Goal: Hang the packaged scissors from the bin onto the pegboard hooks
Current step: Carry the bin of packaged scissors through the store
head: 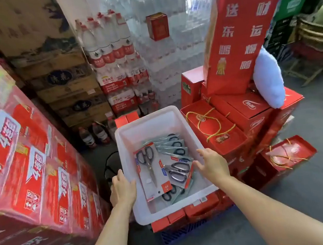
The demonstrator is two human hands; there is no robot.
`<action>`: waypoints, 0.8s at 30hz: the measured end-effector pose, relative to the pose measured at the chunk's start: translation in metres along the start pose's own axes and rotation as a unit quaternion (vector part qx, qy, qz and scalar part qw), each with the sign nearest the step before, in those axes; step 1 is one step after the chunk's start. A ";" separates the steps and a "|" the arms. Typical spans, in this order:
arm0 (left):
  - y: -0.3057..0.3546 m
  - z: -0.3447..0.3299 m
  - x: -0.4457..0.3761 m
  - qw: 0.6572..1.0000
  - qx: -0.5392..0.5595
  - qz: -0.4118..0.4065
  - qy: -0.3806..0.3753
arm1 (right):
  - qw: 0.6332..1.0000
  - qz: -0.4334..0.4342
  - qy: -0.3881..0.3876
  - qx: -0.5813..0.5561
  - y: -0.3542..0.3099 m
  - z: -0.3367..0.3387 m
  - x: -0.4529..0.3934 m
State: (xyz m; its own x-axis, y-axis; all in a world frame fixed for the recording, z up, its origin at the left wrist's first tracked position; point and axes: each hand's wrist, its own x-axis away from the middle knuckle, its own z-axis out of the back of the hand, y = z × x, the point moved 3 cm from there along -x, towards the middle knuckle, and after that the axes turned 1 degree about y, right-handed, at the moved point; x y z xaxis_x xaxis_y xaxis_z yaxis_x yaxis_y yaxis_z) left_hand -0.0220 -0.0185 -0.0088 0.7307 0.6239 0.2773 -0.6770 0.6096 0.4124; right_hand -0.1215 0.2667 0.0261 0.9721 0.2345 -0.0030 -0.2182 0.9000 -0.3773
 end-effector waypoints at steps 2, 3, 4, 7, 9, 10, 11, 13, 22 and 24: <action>0.002 -0.008 -0.018 0.999 0.031 0.040 -0.002 | 1.000 -0.011 0.015 -0.005 0.001 -0.010 -0.017; 0.002 -0.014 -0.024 0.998 0.041 0.050 -0.004 | 1.000 -0.010 0.026 -0.001 0.002 -0.017 -0.022; 0.003 -0.021 -0.029 0.997 0.052 0.053 -0.006 | 0.999 -0.013 0.035 0.010 0.001 -0.020 -0.025; 0.002 -0.039 -0.044 0.996 0.078 0.044 -0.001 | 0.996 -0.015 0.081 0.027 0.005 -0.034 -0.040; -0.001 -0.043 -0.052 0.996 0.079 0.034 0.009 | 0.995 -0.025 0.098 0.026 0.010 -0.040 -0.048; -0.001 -0.043 -0.056 0.996 0.077 0.029 0.014 | 0.995 -0.040 0.090 0.018 0.013 -0.043 -0.051; -0.002 -0.043 -0.060 0.997 0.076 0.025 0.017 | 0.995 -0.061 0.077 0.006 0.015 -0.046 -0.054; -0.006 -0.042 -0.071 0.997 0.074 0.017 0.023 | 0.993 -0.108 0.053 -0.019 0.016 -0.052 -0.062; -0.024 -0.028 -0.094 0.982 0.150 -0.012 0.110 | 0.987 -0.152 0.020 -0.051 0.011 -0.070 -0.078; -0.031 -0.024 -0.092 0.980 0.159 -0.015 0.114 | 0.986 -0.147 0.034 -0.072 0.005 -0.073 -0.073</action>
State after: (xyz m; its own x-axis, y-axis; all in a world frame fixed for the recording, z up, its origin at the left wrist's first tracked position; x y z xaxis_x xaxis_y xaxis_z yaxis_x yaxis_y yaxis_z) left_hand -0.0703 -0.0832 -0.0678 0.6865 0.7233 0.0738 -0.5666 0.4687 0.6777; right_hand -0.1875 0.2270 -0.0427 0.9960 -0.0588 0.0666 0.0843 0.8626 -0.4989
